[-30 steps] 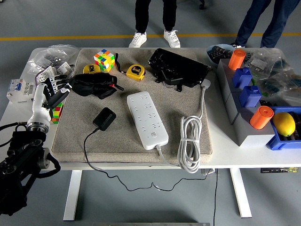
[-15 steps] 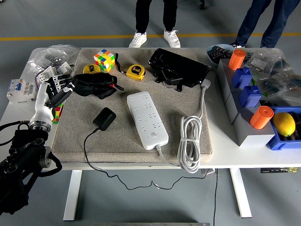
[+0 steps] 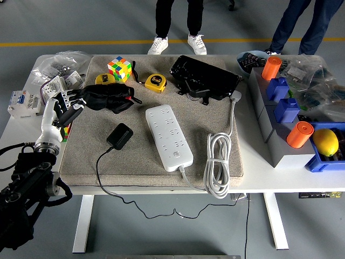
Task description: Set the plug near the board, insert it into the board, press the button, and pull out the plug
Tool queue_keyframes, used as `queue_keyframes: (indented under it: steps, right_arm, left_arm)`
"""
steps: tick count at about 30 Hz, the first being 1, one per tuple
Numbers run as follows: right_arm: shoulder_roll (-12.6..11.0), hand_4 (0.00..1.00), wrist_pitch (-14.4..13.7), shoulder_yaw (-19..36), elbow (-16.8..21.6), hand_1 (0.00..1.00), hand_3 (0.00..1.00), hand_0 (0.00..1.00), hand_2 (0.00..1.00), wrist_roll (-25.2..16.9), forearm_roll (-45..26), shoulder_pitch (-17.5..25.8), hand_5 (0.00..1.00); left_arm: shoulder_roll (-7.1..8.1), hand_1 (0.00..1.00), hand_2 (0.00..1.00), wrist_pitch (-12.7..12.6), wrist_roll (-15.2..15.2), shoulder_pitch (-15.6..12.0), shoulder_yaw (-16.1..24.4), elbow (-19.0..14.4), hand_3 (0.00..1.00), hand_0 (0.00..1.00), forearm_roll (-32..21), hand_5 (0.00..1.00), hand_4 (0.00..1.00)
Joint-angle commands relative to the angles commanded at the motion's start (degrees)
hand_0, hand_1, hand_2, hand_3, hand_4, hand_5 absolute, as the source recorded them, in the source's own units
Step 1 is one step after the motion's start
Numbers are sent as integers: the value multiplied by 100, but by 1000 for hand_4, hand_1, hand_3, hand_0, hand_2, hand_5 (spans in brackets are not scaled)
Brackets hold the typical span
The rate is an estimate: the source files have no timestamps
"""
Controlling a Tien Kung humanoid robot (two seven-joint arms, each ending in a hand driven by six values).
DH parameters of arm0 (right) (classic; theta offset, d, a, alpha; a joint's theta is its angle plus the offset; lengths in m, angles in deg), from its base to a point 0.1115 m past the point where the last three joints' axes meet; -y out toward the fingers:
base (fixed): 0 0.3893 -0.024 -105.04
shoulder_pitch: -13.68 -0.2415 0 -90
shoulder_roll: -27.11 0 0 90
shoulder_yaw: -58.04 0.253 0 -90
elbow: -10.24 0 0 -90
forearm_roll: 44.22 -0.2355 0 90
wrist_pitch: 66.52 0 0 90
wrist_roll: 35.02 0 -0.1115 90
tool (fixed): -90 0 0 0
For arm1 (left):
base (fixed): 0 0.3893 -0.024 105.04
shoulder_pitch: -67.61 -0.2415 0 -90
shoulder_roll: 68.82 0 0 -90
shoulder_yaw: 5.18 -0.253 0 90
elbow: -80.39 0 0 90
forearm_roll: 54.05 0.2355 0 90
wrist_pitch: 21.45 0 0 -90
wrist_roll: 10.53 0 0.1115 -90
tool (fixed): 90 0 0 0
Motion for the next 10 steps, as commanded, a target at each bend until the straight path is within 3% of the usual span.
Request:
queue_keyframes:
  steps: [10]
  right_arm:
    - [19, 762, -1, 22, -10, 613, 547, 607, 559, 13, 3, 3, 279]
  left_arm:
    - [7, 624, 612, 10, -28, -10, 14, -46, 602, 547, -1, 338, 859]
